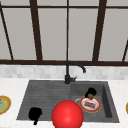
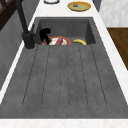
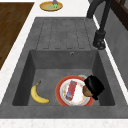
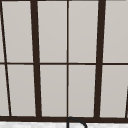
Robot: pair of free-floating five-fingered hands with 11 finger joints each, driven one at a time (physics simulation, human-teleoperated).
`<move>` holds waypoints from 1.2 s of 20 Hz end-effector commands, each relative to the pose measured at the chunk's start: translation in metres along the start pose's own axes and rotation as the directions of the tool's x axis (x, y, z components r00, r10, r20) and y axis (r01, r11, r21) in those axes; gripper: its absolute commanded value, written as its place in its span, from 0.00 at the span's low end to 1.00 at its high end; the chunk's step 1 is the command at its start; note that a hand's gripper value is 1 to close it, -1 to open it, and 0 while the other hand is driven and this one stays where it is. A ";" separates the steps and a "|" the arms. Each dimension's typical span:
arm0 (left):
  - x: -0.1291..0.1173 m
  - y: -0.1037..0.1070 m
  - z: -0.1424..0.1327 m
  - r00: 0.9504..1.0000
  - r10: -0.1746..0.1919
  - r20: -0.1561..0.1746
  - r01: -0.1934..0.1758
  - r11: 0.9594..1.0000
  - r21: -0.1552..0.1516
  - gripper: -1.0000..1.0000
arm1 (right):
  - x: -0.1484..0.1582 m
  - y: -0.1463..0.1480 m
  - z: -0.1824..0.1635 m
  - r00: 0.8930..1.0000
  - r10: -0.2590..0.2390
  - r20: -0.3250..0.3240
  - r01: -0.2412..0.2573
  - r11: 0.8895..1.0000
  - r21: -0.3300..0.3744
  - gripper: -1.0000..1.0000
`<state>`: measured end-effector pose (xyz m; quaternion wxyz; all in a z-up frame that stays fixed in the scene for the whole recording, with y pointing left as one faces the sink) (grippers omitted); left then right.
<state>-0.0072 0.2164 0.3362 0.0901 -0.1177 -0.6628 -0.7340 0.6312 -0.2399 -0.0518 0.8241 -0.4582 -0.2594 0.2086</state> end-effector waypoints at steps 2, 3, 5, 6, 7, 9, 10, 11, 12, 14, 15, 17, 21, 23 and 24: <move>0.000 0.000 0.000 1.000 0.000 0.000 0.000 1.000 0.000 0.50 | -0.019 0.025 -0.024 0.996 -0.057 0.071 0.057 0.998 0.004 1.00; 0.000 0.000 0.000 1.000 0.000 0.000 0.000 1.000 0.000 0.50 | -0.021 0.028 -0.026 0.993 -0.079 0.093 0.079 0.997 -0.003 1.00; 0.000 0.000 0.000 1.000 0.000 0.000 0.000 1.000 0.000 0.50 | -0.023 0.030 -0.011 0.989 -0.088 0.121 0.092 0.995 -0.026 1.00; 0.000 0.000 0.000 1.000 0.000 0.000 0.000 1.000 0.000 0.50 | -0.031 0.031 0.003 0.988 -0.113 0.105 0.119 0.991 -0.062 1.00; 0.000 0.000 0.000 1.000 0.000 0.000 0.000 1.000 0.000 0.50 | -0.030 0.030 0.011 0.987 -0.117 0.113 0.127 0.988 -0.086 1.00; 0.000 0.000 0.000 1.000 0.000 0.000 0.000 1.000 0.000 0.50 | -0.031 0.021 0.028 0.987 -0.117 0.108 0.129 0.985 -0.114 1.00; 0.000 0.000 0.000 1.000 0.000 0.000 0.000 1.000 0.000 0.50 | -0.035 0.017 0.035 0.986 -0.120 0.115 0.135 0.982 -0.133 1.00; 0.000 0.000 0.000 1.000 0.000 0.000 0.000 1.000 0.000 0.50 | -0.036 0.015 0.042 0.986 -0.120 0.119 0.136 0.980 -0.144 1.00; 0.000 0.000 0.000 1.000 0.000 0.000 0.000 1.000 0.000 0.50 | -0.037 0.013 0.047 0.985 -0.122 0.119 0.140 0.978 -0.152 1.00; 0.000 0.000 0.000 1.000 0.000 0.000 0.000 1.000 0.000 0.50 | -0.038 0.016 0.055 0.987 -0.128 0.097 0.143 0.977 -0.161 1.00; 0.000 0.000 0.000 1.000 0.000 0.000 0.000 1.000 0.000 0.50 | -0.037 0.018 0.056 0.988 -0.123 0.098 0.138 0.977 -0.163 1.00; 0.000 0.000 0.000 1.000 0.000 0.000 0.000 1.000 0.000 0.50 | -0.037 0.018 0.060 0.989 -0.116 0.090 0.129 0.979 -0.157 1.00; 0.000 0.000 0.000 1.000 0.000 0.000 0.000 1.000 0.000 0.50 | -0.029 0.015 0.055 0.989 -0.098 0.115 0.119 0.975 -0.188 0.00; 0.000 0.000 0.000 1.000 0.000 0.000 0.000 1.000 0.000 0.50 | -0.037 0.010 0.067 0.979 -0.127 0.157 0.163 0.956 -0.243 0.00; 0.000 0.000 0.000 1.000 0.000 0.000 0.000 1.000 0.000 0.50 | -0.039 0.004 0.072 0.976 -0.131 0.172 0.172 0.952 -0.253 0.00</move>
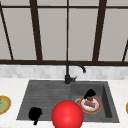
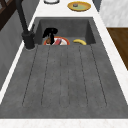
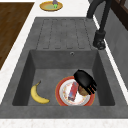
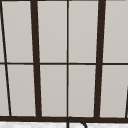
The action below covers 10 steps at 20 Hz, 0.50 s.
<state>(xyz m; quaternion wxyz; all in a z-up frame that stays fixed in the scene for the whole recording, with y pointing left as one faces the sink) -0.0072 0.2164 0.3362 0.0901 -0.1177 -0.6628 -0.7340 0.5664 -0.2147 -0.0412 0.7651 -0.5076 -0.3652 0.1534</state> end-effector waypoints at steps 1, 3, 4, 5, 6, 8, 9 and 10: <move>0.000 0.000 0.000 1.000 0.000 0.000 0.000 1.000 0.000 0.50 | -0.001 -0.017 0.012 0.999 -0.016 0.027 0.018 0.999 -0.050 0.00; 0.000 0.000 0.000 1.000 0.000 0.000 0.000 1.000 0.000 0.50 | 0.001 -0.029 0.020 1.000 0.002 0.020 -0.002 1.000 -0.009 0.00; 0.000 0.000 0.000 1.000 0.000 0.000 0.000 1.000 0.000 0.50 | 0.002 -0.020 0.025 0.998 0.018 0.056 -0.018 1.000 0.002 0.00; 0.000 0.000 0.000 1.000 0.000 0.000 0.000 1.000 0.000 0.50 | 0.009 -0.008 0.031 0.998 0.022 0.058 -0.021 0.999 -0.028 0.00; 0.000 0.000 0.000 1.000 0.000 0.000 0.000 1.000 0.000 0.50 | 0.005 -0.011 0.036 0.999 0.019 0.037 -0.018 0.999 -0.039 0.00; 0.000 0.000 0.000 1.000 0.000 0.000 0.000 1.000 0.000 0.50 | 0.007 -0.014 0.048 0.999 0.007 0.040 -0.003 0.995 -0.101 0.00; 0.000 0.000 0.000 1.000 0.000 0.000 0.000 1.000 0.000 0.50 | 0.013 -0.021 0.049 0.999 0.007 0.033 -0.004 0.995 -0.096 0.00; 0.000 0.000 0.000 1.000 0.000 0.000 0.000 1.000 0.000 0.50 | 0.012 -0.026 0.053 0.999 0.013 0.032 -0.011 0.997 -0.073 0.00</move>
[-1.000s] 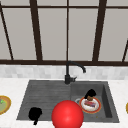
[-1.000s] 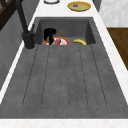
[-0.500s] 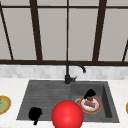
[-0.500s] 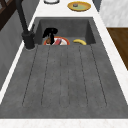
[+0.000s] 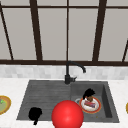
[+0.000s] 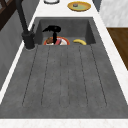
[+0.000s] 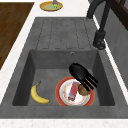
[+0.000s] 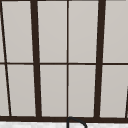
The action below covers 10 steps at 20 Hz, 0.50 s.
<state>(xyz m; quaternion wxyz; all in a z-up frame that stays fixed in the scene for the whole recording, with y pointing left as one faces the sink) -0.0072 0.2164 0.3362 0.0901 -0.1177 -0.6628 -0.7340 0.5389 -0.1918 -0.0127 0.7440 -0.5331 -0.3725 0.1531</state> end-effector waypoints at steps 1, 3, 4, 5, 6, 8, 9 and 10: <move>0.000 0.000 0.000 1.000 0.000 0.000 0.000 1.000 0.000 0.50 | 0.006 -0.013 0.016 1.000 0.006 0.021 -0.006 1.000 0.005 0.00; 0.000 0.000 0.000 1.000 0.000 0.000 0.000 1.000 0.000 0.50 | 0.005 -0.022 0.029 1.000 0.006 0.023 -0.006 1.000 0.015 0.00; 0.000 0.000 0.000 1.000 0.000 0.000 0.000 1.000 0.000 0.50 | 0.003 -0.025 0.035 1.000 0.014 0.026 -0.014 1.000 0.027 0.00; 0.000 0.000 0.000 1.000 0.000 0.000 0.000 1.000 0.000 0.50 | 0.002 -0.030 0.043 0.999 0.017 0.035 -0.018 0.999 0.034 0.00; 0.000 0.000 0.000 1.000 0.000 0.000 0.000 1.000 0.000 0.50 | 0.002 -0.035 0.047 0.999 0.020 0.044 -0.021 0.999 0.040 0.00; 0.000 0.000 0.000 1.000 0.000 0.000 0.000 1.000 0.000 0.50 | 0.004 -0.044 0.056 0.998 0.028 0.063 -0.032 0.998 0.052 0.00; 0.000 0.000 0.000 1.000 0.000 0.000 0.000 1.000 0.000 0.50 | 0.006 -0.047 0.060 0.996 0.033 0.077 -0.037 0.998 0.051 0.00; 0.000 0.000 0.000 1.000 0.000 0.000 0.000 1.000 0.000 0.50 | 0.008 -0.050 0.063 0.995 0.041 0.092 -0.046 0.998 0.053 0.00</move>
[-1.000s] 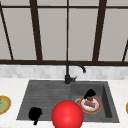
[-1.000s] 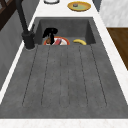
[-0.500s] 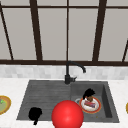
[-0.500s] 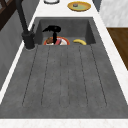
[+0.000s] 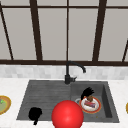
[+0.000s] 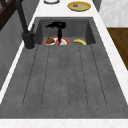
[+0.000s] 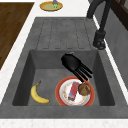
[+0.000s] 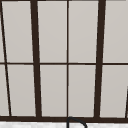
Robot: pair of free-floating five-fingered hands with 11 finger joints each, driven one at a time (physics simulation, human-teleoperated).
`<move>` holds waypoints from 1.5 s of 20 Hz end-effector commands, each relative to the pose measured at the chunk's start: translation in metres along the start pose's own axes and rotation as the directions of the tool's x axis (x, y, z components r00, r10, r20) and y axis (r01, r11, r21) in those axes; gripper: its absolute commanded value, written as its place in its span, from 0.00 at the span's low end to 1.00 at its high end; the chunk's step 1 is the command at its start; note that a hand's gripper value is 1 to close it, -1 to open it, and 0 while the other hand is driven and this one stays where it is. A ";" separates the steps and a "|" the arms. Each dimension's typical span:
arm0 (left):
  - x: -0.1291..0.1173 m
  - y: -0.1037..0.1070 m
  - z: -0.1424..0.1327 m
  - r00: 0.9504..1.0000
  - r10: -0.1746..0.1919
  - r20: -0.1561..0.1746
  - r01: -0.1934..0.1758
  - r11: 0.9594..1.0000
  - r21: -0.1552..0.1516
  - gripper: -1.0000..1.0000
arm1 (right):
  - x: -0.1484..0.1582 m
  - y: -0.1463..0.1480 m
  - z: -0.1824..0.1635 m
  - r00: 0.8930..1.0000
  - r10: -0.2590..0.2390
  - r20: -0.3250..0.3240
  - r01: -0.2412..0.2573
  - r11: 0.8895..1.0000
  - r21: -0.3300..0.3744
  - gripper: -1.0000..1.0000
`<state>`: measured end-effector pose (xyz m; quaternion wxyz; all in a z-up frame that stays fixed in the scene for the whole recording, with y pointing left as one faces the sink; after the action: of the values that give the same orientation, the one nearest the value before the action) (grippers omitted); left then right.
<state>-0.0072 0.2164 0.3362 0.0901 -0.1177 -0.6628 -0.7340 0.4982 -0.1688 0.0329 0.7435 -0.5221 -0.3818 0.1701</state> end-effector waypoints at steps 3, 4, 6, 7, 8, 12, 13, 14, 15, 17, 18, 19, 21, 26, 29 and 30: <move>0.000 0.000 0.000 1.000 0.000 0.000 0.000 1.000 0.000 0.50 | 0.010 -0.021 0.022 0.994 0.071 0.079 -0.074 0.997 0.039 0.00; 0.000 0.000 0.000 1.000 0.000 0.000 0.000 1.000 0.000 0.50 | 0.012 -0.024 0.025 0.992 0.085 0.088 -0.089 0.995 0.040 0.00; 0.000 0.000 0.000 1.000 0.000 0.000 0.000 1.000 0.000 0.50 | 0.013 -0.029 0.031 0.989 0.107 0.104 -0.112 0.993 0.037 0.00; 0.000 0.000 0.000 1.000 0.000 0.000 0.000 1.000 0.000 0.50 | 0.012 -0.030 0.033 0.986 0.115 0.121 -0.119 0.992 0.030 0.00; 0.000 0.000 0.000 1.000 0.000 0.000 0.000 1.000 0.000 0.50 | 0.012 -0.032 0.032 0.984 0.097 0.152 -0.103 0.994 0.031 0.00; 0.000 0.000 0.000 1.000 0.000 0.000 0.000 1.000 0.000 0.50 | 0.011 -0.036 0.035 0.993 0.011 0.121 -0.008 1.000 -0.018 0.00; 0.000 0.000 0.000 1.000 0.000 0.000 0.000 1.000 0.000 0.50 | 0.014 -0.032 0.032 0.991 0.037 0.132 -0.039 0.999 0.016 0.00; 0.000 0.000 0.000 1.000 0.000 0.000 0.000 1.000 0.000 0.50 | 0.015 -0.032 0.032 0.990 0.038 0.134 -0.041 0.999 0.019 0.00; 0.000 0.000 0.000 1.000 0.000 0.000 0.000 1.000 0.000 0.50 | 0.016 -0.033 0.033 0.990 0.036 0.136 -0.039 0.999 0.016 0.00; 0.000 0.000 0.000 1.000 0.000 0.000 0.000 1.000 0.000 0.50 | 0.018 -0.031 0.034 0.991 0.024 0.135 -0.028 0.999 0.024 0.00; 0.000 0.000 0.000 1.000 0.000 0.000 0.000 1.000 0.000 0.50 | 0.017 -0.033 0.030 0.990 0.035 0.136 -0.038 0.999 0.017 0.00; 0.000 0.000 0.000 1.000 0.000 0.000 0.000 1.000 0.000 0.50 | 0.018 -0.036 0.038 0.987 0.029 0.158 -0.036 0.999 0.039 0.00; 0.000 0.000 0.000 1.000 0.000 0.000 0.000 1.000 0.000 0.50 | 0.017 -0.050 0.045 0.975 0.048 0.218 -0.061 0.997 0.050 0.00; 0.000 0.000 0.000 1.000 0.000 0.000 0.000 1.000 0.000 0.50 | 0.021 -0.075 0.060 0.949 0.131 0.288 -0.147 0.988 0.037 0.00; 0.000 0.000 0.000 1.000 0.000 0.000 0.000 1.000 0.000 0.50 | 0.021 -0.089 0.069 0.928 0.143 0.344 -0.161 0.987 0.024 0.00; 0.000 0.000 0.000 1.000 0.000 0.000 0.000 1.000 0.000 0.50 | 0.021 -0.094 0.072 0.921 0.147 0.361 -0.166 0.986 0.022 0.00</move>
<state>-0.0072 0.2164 0.3362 0.0901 -0.1177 -0.6628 -0.7340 0.4520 -0.1462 0.1238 0.6899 -0.4838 -0.4552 0.2876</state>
